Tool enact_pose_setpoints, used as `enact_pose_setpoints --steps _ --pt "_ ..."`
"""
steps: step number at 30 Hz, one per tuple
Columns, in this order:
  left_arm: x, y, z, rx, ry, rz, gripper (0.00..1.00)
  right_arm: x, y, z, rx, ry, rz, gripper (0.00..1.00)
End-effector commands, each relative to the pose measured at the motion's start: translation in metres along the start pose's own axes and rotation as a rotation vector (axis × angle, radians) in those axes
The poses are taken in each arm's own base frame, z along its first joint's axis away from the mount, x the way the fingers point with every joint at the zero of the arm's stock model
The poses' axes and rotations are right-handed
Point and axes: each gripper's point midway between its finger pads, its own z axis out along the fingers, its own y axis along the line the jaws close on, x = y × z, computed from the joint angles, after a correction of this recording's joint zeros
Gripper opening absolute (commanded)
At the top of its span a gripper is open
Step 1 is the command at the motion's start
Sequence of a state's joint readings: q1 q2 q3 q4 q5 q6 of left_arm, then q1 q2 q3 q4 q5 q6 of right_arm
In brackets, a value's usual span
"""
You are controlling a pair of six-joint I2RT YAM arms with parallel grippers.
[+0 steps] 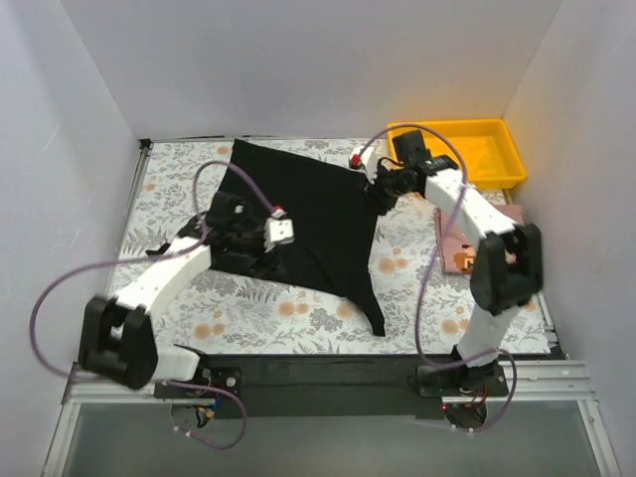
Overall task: Fold and stack the t-shirts
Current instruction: Flatten the tshirt out
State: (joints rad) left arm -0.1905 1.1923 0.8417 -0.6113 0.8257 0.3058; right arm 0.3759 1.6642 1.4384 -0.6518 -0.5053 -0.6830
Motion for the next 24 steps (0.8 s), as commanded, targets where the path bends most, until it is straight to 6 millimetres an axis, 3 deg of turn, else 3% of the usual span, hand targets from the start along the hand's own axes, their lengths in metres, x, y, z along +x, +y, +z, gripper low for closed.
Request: enact_pose_setpoints --steps 1,5,6,8,9,11,15,21,24 --pt "-0.003 0.072 0.078 -0.097 0.149 -0.057 0.60 0.034 -0.062 0.049 0.039 0.134 0.133 0.45" --pt "-0.016 0.079 0.101 0.008 0.100 0.035 0.64 0.046 -0.084 0.076 0.056 0.183 0.168 0.45" --pt "-0.019 0.075 0.111 0.034 0.095 0.057 0.64 0.057 -0.087 0.086 0.050 0.207 0.185 0.45" --pt "-0.027 0.079 0.122 0.055 0.081 0.107 0.64 0.059 -0.096 0.092 0.072 0.220 0.194 0.44" --pt "-0.023 0.076 0.134 0.088 0.086 0.149 0.64 0.068 -0.097 0.099 0.069 0.240 0.210 0.44" --pt "-0.031 0.075 0.145 0.117 0.063 0.205 0.66 0.073 -0.101 0.103 0.080 0.253 0.231 0.43" --pt "-0.023 0.071 0.169 0.173 0.071 0.265 0.67 0.088 -0.097 0.109 0.069 0.286 0.254 0.43" --pt "-0.018 0.064 0.189 0.257 0.080 0.264 0.68 0.111 -0.095 0.111 0.075 0.353 0.274 0.42" --pt "-0.011 0.056 0.192 0.290 0.091 0.268 0.64 0.118 -0.093 0.111 0.071 0.377 0.273 0.42"
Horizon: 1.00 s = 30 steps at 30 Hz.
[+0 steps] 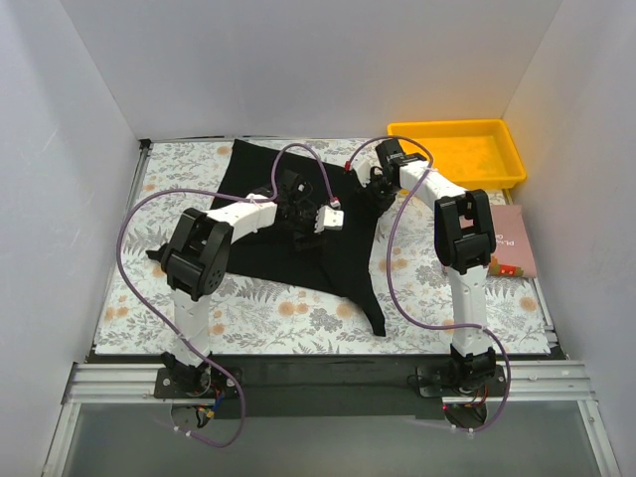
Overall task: Fold and stack the t-shirts
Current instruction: Flatten the tshirt out
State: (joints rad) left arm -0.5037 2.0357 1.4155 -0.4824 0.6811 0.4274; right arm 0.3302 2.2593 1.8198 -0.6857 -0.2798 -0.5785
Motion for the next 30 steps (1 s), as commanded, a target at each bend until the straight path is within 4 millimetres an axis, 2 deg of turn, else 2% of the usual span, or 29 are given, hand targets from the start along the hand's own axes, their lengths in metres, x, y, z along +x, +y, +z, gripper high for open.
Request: enact_pose_setpoints --steps 1,5,6,9,10,11,12,13,14,15,16,17,18,19,20,22,23,24,26,28,30 --pt "-0.014 -0.007 -0.004 0.047 -0.022 0.047 0.60 0.021 0.001 0.006 0.001 0.078 0.019 0.42" --pt "0.000 -0.025 -0.002 0.120 0.028 -0.001 0.43 0.032 0.005 0.007 -0.011 0.111 0.010 0.42" --pt "0.004 -0.028 -0.002 0.130 0.041 -0.008 0.34 0.034 0.005 0.008 -0.013 0.119 0.005 0.42" --pt "0.010 -0.042 -0.010 0.162 0.076 -0.028 0.17 0.044 0.011 0.010 -0.032 0.153 0.003 0.41" --pt "0.009 -0.043 -0.015 0.159 0.075 -0.027 0.08 0.048 0.013 0.008 -0.041 0.168 -0.004 0.41" --pt "0.012 -0.049 -0.021 0.161 0.067 -0.045 0.05 0.055 0.016 0.009 -0.053 0.185 -0.005 0.38" --pt "0.000 -0.044 -0.038 0.119 0.045 -0.031 0.03 0.057 0.020 0.007 -0.060 0.194 -0.012 0.37" --pt "-0.001 -0.045 -0.046 0.102 0.035 -0.033 0.00 0.062 0.023 0.005 -0.067 0.208 -0.018 0.37" --pt "0.009 -0.048 -0.058 0.084 0.039 -0.061 0.00 0.074 0.032 0.007 -0.091 0.237 -0.026 0.37" --pt "0.001 -0.046 -0.077 0.042 0.028 -0.041 0.00 0.074 0.039 0.003 -0.097 0.246 -0.046 0.37" --pt "0.005 -0.050 -0.087 0.034 0.033 -0.055 0.00 0.083 0.048 0.001 -0.116 0.272 -0.052 0.36" --pt "0.021 -0.049 -0.105 0.000 0.047 -0.099 0.00 0.098 0.061 0.002 -0.148 0.311 -0.071 0.36" --pt "0.023 -0.046 -0.123 -0.039 0.050 -0.099 0.00 0.101 0.076 -0.002 -0.162 0.333 -0.103 0.34" --pt "0.035 -0.049 -0.135 -0.051 0.075 -0.128 0.00 0.109 0.088 -0.006 -0.186 0.362 -0.121 0.34" --pt "0.060 -0.046 -0.156 -0.097 0.107 -0.183 0.00 0.123 0.104 -0.013 -0.217 0.396 -0.149 0.34" --pt "0.091 -0.042 -0.183 -0.163 0.165 -0.216 0.00 0.132 0.133 -0.018 -0.258 0.438 -0.212 0.34" --pt "0.121 -0.039 -0.207 -0.227 0.191 -0.287 0.00 0.134 0.144 -0.025 -0.268 0.438 -0.231 0.34" --pt "0.136 -0.039 -0.218 -0.249 0.210 -0.310 0.00 0.143 0.164 -0.027 -0.307 0.462 -0.248 0.34" --pt "0.172 -0.046 -0.234 -0.261 0.264 -0.378 0.00 0.149 0.185 -0.035 -0.360 0.489 -0.254 0.34" --pt "0.194 -0.054 -0.240 -0.275 0.304 -0.399 0.00 0.149 0.211 -0.044 -0.432 0.506 -0.248 0.34" --pt "0.216 -0.058 -0.246 -0.302 0.340 -0.423 0.00 0.144 0.227 -0.049 -0.482 0.508 -0.248 0.34"
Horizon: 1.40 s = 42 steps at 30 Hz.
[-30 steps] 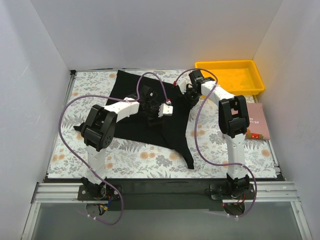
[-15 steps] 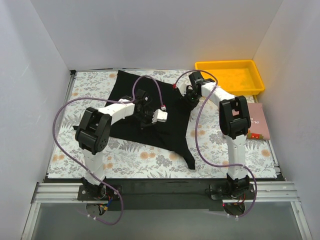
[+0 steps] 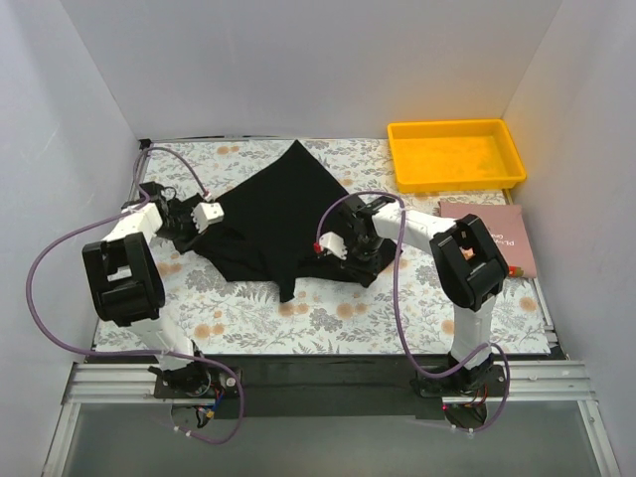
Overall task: Fold and stack the t-shirts
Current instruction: Flatten the tshirt out
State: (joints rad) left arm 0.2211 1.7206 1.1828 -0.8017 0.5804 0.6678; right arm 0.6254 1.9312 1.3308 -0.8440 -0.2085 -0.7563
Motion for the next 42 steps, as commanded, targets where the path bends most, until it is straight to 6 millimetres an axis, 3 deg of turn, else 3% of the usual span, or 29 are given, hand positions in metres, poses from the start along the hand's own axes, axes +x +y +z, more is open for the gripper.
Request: enact_pose_setpoints --steps 1,6,8,13,15,18,21,24,29,32,37,42 --pt "0.034 -0.001 0.006 -0.009 0.092 0.034 0.00 0.025 0.078 0.006 -0.323 0.120 0.090 0.34" --pt "0.058 0.019 0.005 -0.056 0.152 0.021 0.00 0.027 0.083 -0.004 -0.345 0.116 0.100 0.32" --pt "0.058 0.023 -0.005 -0.068 0.140 0.043 0.06 0.027 0.077 -0.011 -0.327 0.097 0.111 0.39" --pt "0.000 0.006 -0.040 -0.023 -0.081 0.159 0.47 0.009 0.047 -0.063 -0.239 -0.086 0.107 0.61" --pt "-0.019 -0.007 -0.048 -0.022 -0.142 0.208 0.57 0.007 0.035 -0.083 -0.163 -0.128 0.071 0.65" --pt "-0.052 -0.037 -0.061 0.010 -0.200 0.294 0.58 0.022 0.013 -0.093 -0.066 -0.095 0.024 0.65" --pt "-0.076 -0.070 -0.066 0.074 -0.227 0.322 0.58 0.043 -0.011 -0.090 -0.001 -0.042 0.024 0.65" --pt "-0.082 -0.111 -0.068 0.168 -0.201 0.371 0.58 0.049 -0.027 -0.085 0.054 -0.024 -0.037 0.65" --pt "-0.082 -0.175 -0.052 0.301 -0.124 0.453 0.58 0.056 -0.028 -0.072 0.095 -0.011 -0.161 0.71" --pt "-0.080 -0.193 -0.044 0.347 -0.099 0.425 0.59 0.060 -0.031 -0.062 0.130 0.015 -0.220 0.72" --pt "-0.080 -0.207 -0.033 0.387 -0.077 0.363 0.60 0.057 -0.045 -0.046 0.199 0.049 -0.257 0.72" --pt "-0.082 -0.221 -0.016 0.394 -0.061 0.445 0.61 0.052 -0.062 -0.036 0.249 0.063 -0.231 0.70"
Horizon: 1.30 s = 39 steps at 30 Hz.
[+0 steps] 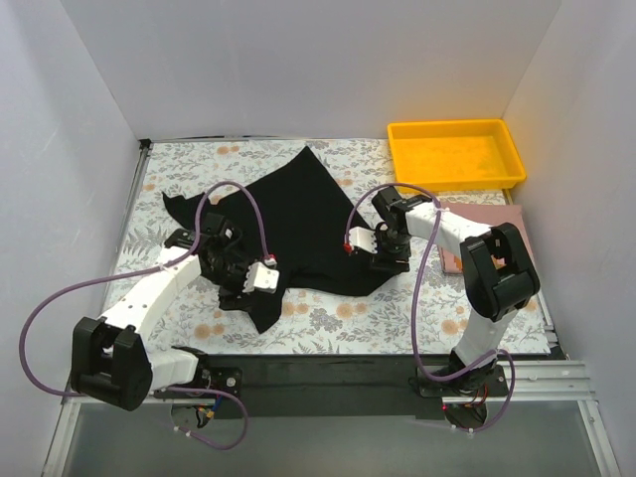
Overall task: Fold and stack the t-shirts
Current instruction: Flatten the tshirt out
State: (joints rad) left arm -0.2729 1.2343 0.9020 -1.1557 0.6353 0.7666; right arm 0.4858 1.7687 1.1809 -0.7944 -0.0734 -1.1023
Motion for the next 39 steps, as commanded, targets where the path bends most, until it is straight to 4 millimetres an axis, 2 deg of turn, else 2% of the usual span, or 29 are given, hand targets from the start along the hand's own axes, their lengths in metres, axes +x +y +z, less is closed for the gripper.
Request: enact_pose_setpoints --steps 1,5,11,14,20,23,27,31,32,33,34,35,36,37,38,39 --pt "-0.002 -0.001 0.015 -0.015 0.028 0.063 0.61 -0.005 -0.027 0.001 0.093 0.008 -0.001 0.67" --pt "0.005 -0.008 0.032 0.043 0.074 0.144 0.61 -0.003 -0.027 0.001 0.093 0.017 0.005 0.60" --pt "0.021 -0.017 0.054 0.107 0.148 0.282 0.61 -0.003 -0.024 -0.002 0.091 0.017 0.011 0.56" --pt "0.017 -0.021 0.062 0.133 0.143 0.309 0.61 -0.001 -0.023 -0.001 0.087 0.025 0.021 0.53" --pt "0.021 -0.017 0.078 0.124 0.152 0.349 0.60 -0.003 -0.023 -0.005 0.085 0.012 0.043 0.57" --pt "0.027 -0.020 0.084 0.131 0.165 0.373 0.56 -0.006 -0.025 -0.010 0.084 -0.006 0.060 0.59" --pt "0.038 -0.028 0.089 0.165 0.190 0.368 0.48 0.000 -0.029 -0.017 0.080 -0.023 0.101 0.60" --pt "0.040 -0.028 0.094 0.158 0.184 0.355 0.23 0.002 -0.037 -0.024 0.090 -0.038 0.138 0.62" --pt "0.033 -0.025 0.093 0.147 0.163 0.342 0.08 0.001 -0.041 -0.028 0.099 -0.049 0.154 0.66" --pt "0.028 -0.028 0.091 0.144 0.148 0.265 0.04 0.002 -0.040 -0.031 0.093 -0.062 0.173 0.69" --pt "0.019 -0.022 0.085 0.118 0.126 0.222 0.00 0.003 -0.042 -0.034 0.097 -0.075 0.180 0.73" --pt "-0.009 -0.007 0.075 0.080 0.041 0.200 0.00 0.006 -0.045 -0.042 0.112 -0.091 0.196 0.87" --pt "-0.027 0.004 0.061 0.043 -0.016 0.160 0.00 0.007 -0.046 -0.047 0.119 -0.102 0.201 0.94" --pt "-0.036 0.015 0.039 -0.005 -0.065 0.041 0.00 0.007 -0.046 -0.050 0.119 -0.119 0.204 0.95" --pt "-0.052 0.030 0.022 -0.050 -0.128 -0.009 0.00 0.011 -0.048 -0.056 0.133 -0.129 0.219 0.97" --pt "-0.092 0.065 -0.018 -0.155 -0.230 0.014 0.00 0.011 -0.048 -0.059 0.128 -0.147 0.221 0.98"
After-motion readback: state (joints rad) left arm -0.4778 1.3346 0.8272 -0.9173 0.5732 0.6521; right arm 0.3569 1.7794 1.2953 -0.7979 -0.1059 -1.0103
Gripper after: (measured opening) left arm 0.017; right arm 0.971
